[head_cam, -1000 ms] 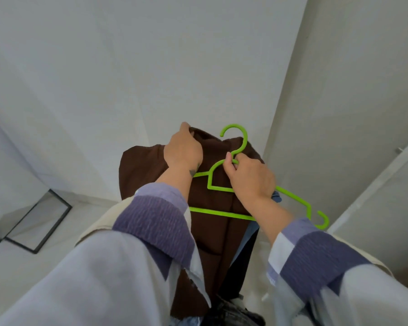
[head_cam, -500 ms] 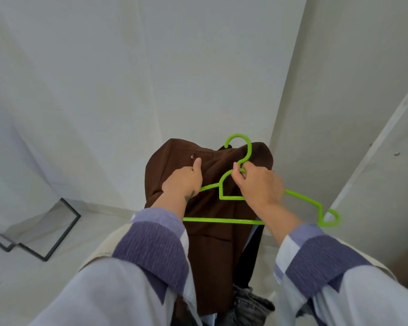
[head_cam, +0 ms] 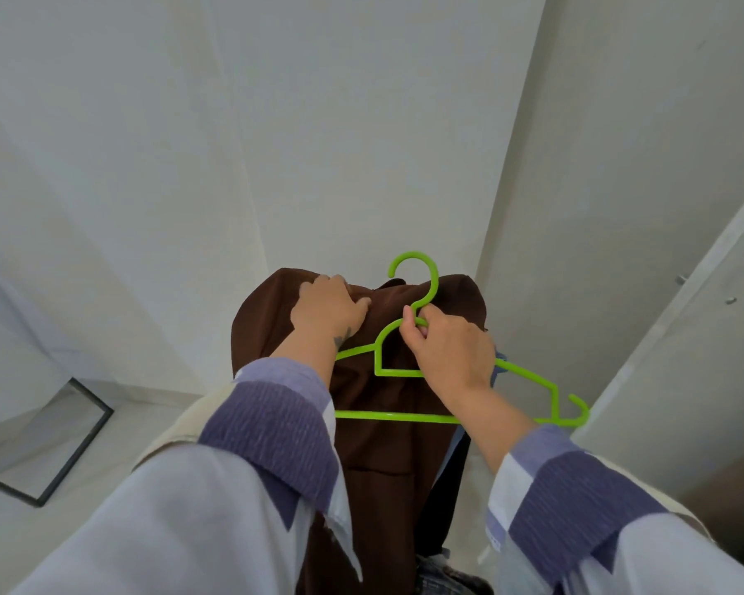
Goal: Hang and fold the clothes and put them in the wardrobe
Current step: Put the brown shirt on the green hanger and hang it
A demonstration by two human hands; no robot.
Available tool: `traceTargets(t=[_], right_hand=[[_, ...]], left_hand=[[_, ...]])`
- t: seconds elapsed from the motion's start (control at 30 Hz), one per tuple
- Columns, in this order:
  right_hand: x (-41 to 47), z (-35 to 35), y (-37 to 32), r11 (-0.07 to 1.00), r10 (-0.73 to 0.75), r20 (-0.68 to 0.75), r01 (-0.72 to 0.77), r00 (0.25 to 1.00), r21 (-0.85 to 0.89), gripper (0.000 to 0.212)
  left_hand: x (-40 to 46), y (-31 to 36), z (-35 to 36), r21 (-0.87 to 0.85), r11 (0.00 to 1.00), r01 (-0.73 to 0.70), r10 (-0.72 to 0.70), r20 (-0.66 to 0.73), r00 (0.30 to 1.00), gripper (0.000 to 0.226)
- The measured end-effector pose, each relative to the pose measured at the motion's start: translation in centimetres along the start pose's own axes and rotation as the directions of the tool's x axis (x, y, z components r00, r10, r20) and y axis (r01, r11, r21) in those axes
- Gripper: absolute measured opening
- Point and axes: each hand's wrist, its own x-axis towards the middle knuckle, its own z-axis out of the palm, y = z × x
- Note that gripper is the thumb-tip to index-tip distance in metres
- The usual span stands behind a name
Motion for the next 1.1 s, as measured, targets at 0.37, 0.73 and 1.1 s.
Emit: traceTargets(t=[0.37,0.73,1.1], right_hand=[[0.0,1.4,0.9,1.0,-0.015,-0.003,0.015,1.0,0.014,0.044],[-0.6,-2.6,0.0,0.997,-0.007,0.0,0.007,1.0,0.071,0.043],[-1.0,-8.7,-0.7,0.996,0.037,-0.106,-0.029,0.994,0.082,0.047]], left_hand=[[0.9,0.8,1.0,0.096,0.995,0.038,-0.047,0.093,0.995,0.046],[-1.6,-0.3,-3.3,-0.348,0.883,0.313,-0.318,0.045,0.947,0.037],[-6.0,-4.9,-7.1,-0.322,0.886,0.332,-0.374,-0.076,0.924,0.031]])
